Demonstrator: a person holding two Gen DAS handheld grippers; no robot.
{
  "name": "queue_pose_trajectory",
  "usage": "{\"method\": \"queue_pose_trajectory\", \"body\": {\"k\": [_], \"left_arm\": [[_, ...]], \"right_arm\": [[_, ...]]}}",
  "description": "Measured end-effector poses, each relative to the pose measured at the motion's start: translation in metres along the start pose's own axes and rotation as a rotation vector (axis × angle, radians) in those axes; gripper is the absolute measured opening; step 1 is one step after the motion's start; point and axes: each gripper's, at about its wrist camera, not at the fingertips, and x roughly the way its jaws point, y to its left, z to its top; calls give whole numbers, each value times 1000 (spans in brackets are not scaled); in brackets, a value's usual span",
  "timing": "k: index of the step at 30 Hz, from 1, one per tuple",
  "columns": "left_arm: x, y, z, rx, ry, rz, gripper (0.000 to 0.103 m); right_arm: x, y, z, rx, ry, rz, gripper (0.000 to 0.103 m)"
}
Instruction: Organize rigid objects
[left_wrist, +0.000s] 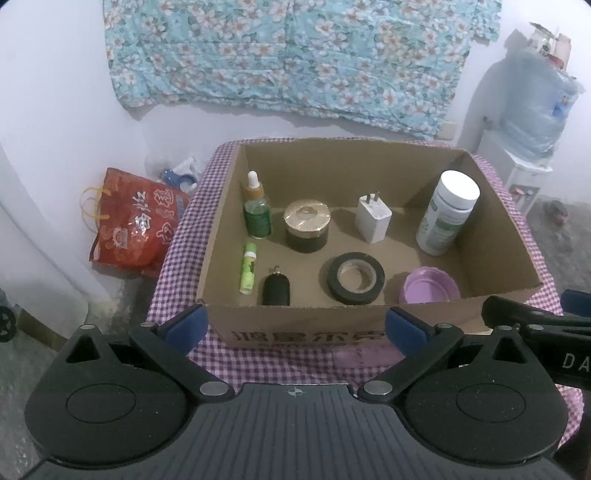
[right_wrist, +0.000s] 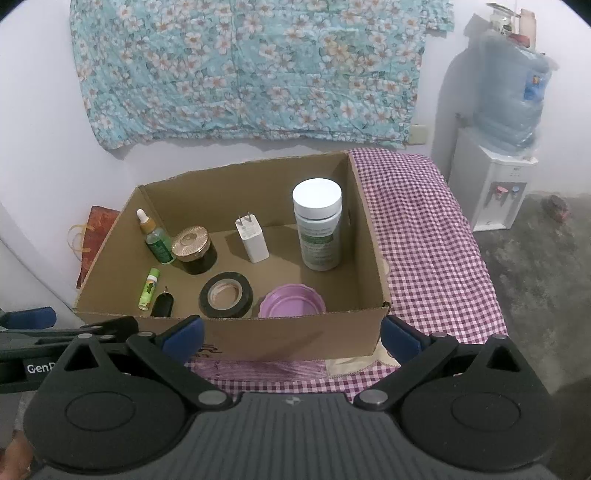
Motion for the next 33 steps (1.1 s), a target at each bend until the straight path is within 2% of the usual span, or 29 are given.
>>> {"method": "queue_pose_trajectory", "body": {"k": [33], "left_arm": [[-5,-6,-4,10,-1,2,101]], "right_arm": [[-5,-2,-3,-4,-1,-11,103]]}}
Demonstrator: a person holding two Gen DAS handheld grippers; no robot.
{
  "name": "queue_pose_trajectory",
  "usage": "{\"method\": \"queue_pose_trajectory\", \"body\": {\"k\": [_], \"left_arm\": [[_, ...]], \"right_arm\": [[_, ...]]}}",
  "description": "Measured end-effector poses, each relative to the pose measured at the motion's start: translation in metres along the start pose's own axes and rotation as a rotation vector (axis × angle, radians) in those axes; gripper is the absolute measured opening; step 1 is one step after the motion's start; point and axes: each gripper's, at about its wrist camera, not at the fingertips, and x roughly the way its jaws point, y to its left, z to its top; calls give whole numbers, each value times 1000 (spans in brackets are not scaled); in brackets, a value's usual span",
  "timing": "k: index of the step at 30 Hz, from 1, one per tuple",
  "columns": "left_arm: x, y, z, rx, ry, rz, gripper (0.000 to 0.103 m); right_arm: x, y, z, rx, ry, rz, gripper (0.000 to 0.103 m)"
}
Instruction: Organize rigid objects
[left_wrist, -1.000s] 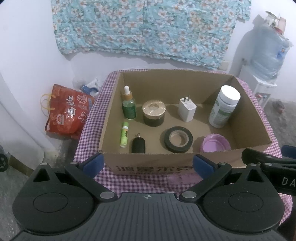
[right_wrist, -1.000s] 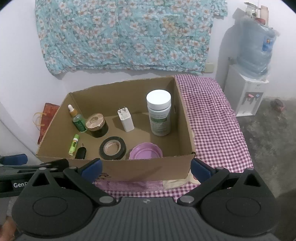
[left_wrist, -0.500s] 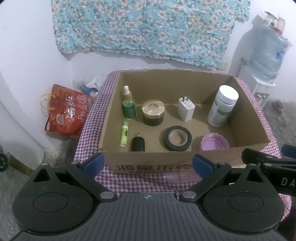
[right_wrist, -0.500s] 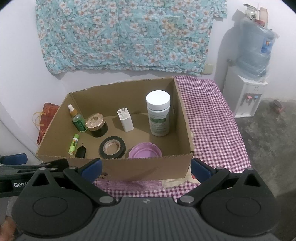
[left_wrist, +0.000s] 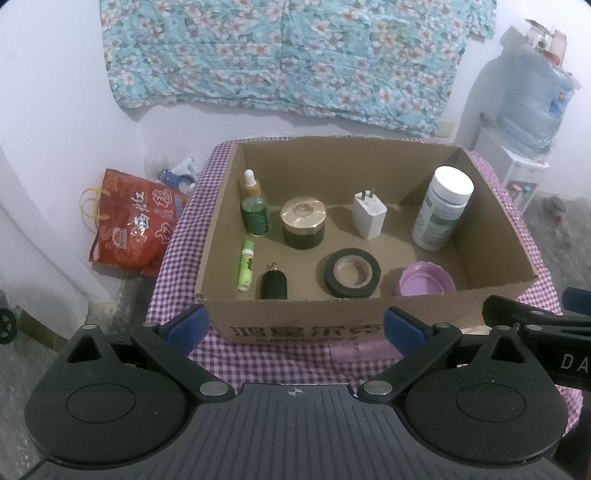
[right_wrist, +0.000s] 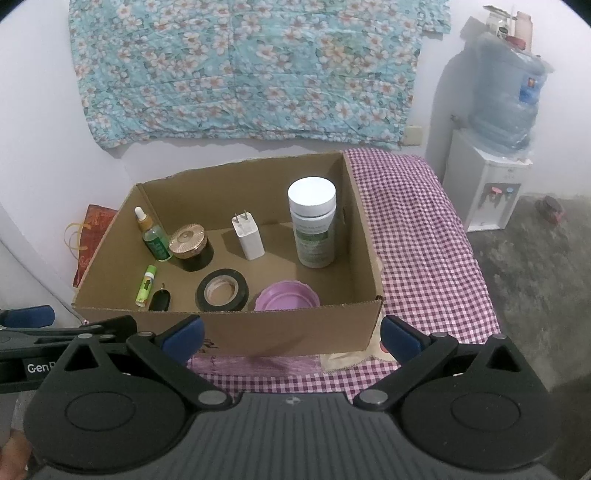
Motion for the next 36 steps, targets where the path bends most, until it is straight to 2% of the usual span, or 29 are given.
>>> {"method": "queue_pose_trajectory", "body": {"k": [36], "left_arm": [[-2,4,0,7,-2,2,100]], "right_arm": [[-1,-1,-1,2,6,-2,103]]}}
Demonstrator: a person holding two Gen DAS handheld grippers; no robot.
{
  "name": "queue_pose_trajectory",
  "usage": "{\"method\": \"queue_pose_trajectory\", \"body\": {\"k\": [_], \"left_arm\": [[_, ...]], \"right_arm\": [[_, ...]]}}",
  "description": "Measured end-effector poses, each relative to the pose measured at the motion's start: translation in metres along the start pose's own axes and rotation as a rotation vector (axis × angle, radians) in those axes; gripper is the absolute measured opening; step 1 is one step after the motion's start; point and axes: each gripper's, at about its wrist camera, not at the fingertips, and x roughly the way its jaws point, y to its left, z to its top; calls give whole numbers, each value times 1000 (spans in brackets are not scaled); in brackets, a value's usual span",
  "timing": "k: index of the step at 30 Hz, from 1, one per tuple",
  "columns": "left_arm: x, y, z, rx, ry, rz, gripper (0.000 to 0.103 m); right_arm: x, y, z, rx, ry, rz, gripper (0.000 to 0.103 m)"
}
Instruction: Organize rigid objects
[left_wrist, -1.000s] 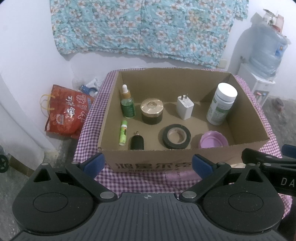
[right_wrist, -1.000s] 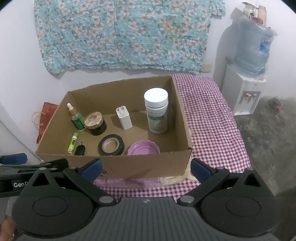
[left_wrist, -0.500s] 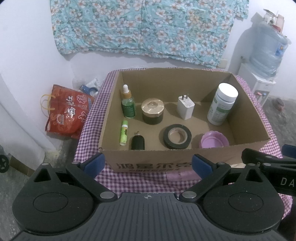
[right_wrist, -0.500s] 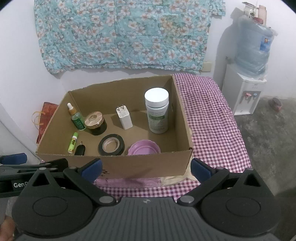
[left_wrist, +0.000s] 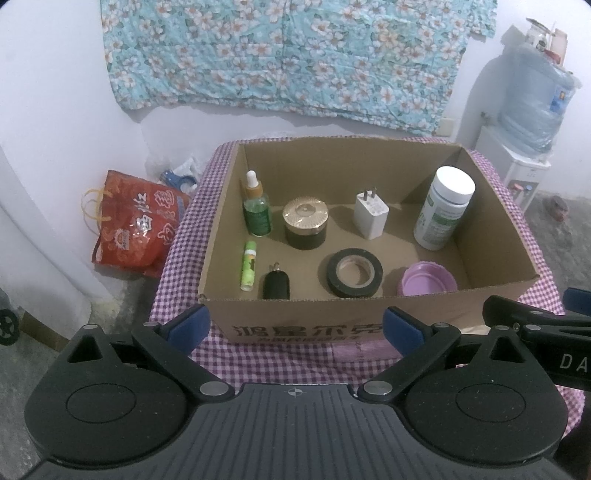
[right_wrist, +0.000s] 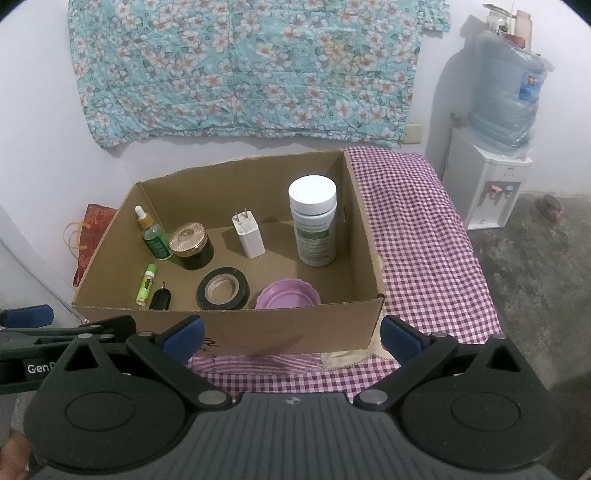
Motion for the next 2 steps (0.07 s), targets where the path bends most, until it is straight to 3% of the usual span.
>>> {"method": "queue_pose_trajectory", "body": {"k": [2], "left_arm": [[0,1,0,-1,1,-1,100]], "right_arm": [[0,0,0,0,0,0,103]]}}
